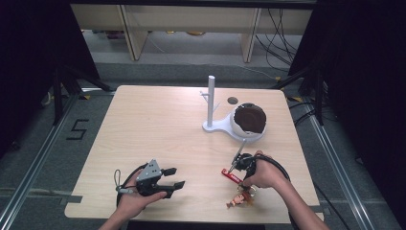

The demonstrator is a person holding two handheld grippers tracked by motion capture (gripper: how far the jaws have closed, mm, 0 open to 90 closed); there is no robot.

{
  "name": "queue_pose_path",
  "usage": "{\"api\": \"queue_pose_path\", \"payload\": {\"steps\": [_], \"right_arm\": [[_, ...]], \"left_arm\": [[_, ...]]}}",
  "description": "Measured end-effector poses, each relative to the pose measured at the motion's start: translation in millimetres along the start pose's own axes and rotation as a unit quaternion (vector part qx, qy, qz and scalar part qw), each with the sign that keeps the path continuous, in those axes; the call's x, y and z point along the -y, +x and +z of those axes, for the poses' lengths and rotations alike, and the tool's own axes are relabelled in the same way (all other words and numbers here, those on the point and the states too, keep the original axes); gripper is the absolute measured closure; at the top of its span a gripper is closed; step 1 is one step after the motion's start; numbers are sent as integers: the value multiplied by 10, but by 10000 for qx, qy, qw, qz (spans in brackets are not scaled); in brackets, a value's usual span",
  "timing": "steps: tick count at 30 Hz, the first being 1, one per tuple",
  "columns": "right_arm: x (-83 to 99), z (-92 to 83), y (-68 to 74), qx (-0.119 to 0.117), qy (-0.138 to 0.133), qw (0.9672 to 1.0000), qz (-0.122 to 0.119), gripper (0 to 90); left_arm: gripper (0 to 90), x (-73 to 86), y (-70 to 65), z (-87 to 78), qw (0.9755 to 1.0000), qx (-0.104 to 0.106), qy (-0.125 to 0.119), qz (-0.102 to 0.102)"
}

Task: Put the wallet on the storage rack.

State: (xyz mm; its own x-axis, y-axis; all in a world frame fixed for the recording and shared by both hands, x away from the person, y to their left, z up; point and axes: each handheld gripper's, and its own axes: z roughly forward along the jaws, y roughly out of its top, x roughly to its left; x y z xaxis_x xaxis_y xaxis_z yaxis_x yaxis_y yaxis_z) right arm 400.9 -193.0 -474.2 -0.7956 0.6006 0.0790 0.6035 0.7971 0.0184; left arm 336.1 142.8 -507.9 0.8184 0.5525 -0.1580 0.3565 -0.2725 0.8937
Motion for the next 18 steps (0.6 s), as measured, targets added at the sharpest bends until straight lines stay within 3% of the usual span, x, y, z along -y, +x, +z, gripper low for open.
{"api": "queue_pose_path", "payload": {"steps": [3,8,10,13,14,18], "right_arm": [[21,1,-30,-99,-46,9999,27,750],[42,-41,-47,-16,-117,9999,117,750],[48,-68,-36,-5,-241,9994,238,751],[53,-137,-58,25,-318,9993,211,751],[47,-154,-41,-25,-384,9986,353,751],[68,-246,-64,-35,-688,9964,498,753]], "left_arm": [[386,4,-2,5,10000,7,-18,-22],[386,3,-1,2,10000,-26,52,32],[386,4,0,6,10000,15,16,14],[386,2,-1,3,10000,1,9,8],[386,1,-1,2,10000,-1,6,10],[387,2,-2,4,10000,-1,-24,-20]]}}
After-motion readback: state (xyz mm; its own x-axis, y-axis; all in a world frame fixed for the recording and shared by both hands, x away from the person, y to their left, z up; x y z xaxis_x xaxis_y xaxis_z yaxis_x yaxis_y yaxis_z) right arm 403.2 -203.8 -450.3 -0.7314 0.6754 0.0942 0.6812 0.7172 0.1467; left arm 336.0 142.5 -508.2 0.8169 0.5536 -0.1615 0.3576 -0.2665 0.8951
